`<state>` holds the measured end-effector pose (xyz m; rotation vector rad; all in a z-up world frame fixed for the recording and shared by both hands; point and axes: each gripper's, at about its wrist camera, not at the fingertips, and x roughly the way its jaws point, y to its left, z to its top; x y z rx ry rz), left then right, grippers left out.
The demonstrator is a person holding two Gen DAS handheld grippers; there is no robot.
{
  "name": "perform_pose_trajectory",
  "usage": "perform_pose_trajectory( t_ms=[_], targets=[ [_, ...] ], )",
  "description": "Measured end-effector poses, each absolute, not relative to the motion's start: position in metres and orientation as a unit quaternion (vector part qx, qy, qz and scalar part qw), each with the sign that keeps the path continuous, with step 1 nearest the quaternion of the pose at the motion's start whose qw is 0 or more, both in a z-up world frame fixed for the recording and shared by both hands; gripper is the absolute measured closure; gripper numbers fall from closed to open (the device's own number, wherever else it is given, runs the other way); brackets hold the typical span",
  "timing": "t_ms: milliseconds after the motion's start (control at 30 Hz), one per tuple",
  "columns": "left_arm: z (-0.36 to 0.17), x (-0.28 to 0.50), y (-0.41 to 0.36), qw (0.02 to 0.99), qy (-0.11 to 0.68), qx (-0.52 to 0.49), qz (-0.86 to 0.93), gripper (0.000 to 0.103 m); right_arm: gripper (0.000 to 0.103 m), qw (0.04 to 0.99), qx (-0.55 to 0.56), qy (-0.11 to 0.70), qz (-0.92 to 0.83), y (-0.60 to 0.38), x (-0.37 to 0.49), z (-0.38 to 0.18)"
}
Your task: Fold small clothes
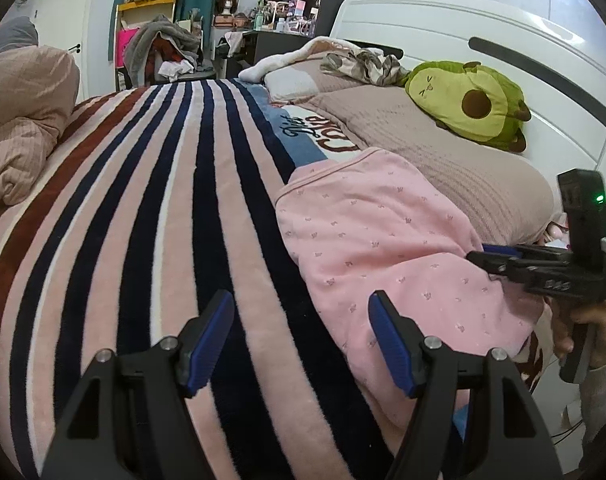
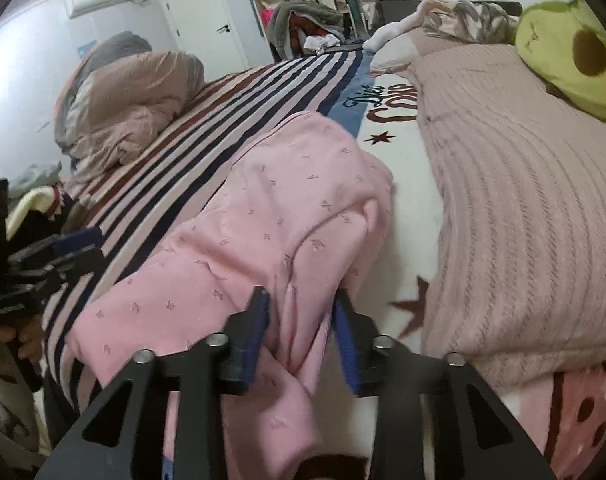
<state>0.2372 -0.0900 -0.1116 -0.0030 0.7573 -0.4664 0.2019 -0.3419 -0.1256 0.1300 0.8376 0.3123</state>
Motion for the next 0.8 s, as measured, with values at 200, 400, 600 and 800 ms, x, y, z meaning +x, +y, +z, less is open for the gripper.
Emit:
perform_pose_trajectory(
  t_ms=[200, 400, 600, 800],
  targets=[
    [-0.122, 0.249, -0.104, 0.895, 0.381, -0.004, -0.230, 0.037, 0.047, 0.885, 0.106, 0.413, 0.189, -0.353, 0.196, -0.126],
    [-0.138, 0.263, -0.116, 0.883, 0.406, -0.009, -0.236, 0.037, 0.038, 0.864, 0.132, 0.437, 0.212, -0.352, 0.197, -0.145],
    [-0.149, 0.273, -0.121, 0.874, 0.420, -0.026, -0.242, 0.037, 0.031, 0.850, 0.165, 0.444, 0.229, -0.356, 0.205, -0.162],
    [-0.163, 0.282, -0.124, 0.850, 0.449, -0.061, -0.270, 0.037, 0.032, 0.849, 0.166, 0.440, 0.239, -0.349, 0.210, -0.163]
  ],
)
